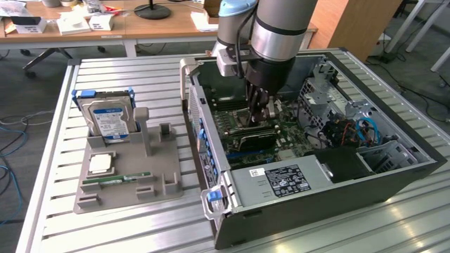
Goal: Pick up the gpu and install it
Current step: 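Press down on the gpu until it lock into place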
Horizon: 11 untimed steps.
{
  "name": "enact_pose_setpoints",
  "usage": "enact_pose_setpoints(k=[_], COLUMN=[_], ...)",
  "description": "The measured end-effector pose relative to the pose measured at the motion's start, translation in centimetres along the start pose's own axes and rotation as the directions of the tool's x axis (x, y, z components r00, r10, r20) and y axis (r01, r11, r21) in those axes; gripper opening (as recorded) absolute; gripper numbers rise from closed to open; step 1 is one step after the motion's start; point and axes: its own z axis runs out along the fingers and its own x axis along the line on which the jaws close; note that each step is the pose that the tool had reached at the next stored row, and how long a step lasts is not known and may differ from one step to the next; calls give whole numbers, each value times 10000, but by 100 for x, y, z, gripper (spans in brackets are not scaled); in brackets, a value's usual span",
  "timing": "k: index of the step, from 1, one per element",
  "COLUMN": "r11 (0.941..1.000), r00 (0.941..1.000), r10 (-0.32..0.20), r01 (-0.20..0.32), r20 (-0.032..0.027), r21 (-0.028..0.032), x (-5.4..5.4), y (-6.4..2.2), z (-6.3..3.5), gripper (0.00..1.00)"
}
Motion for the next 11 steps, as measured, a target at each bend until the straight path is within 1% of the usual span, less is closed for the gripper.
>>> enact_pose_setpoints(k=[6, 11], r11=[10000, 10000], r00=[10000, 10000], r10=[11, 15], r01=[-11, -15], r20=[-1, -1], r21=[3, 2], x=[1, 3], y=[2, 3], z=[7, 83], gripper=[11, 11])
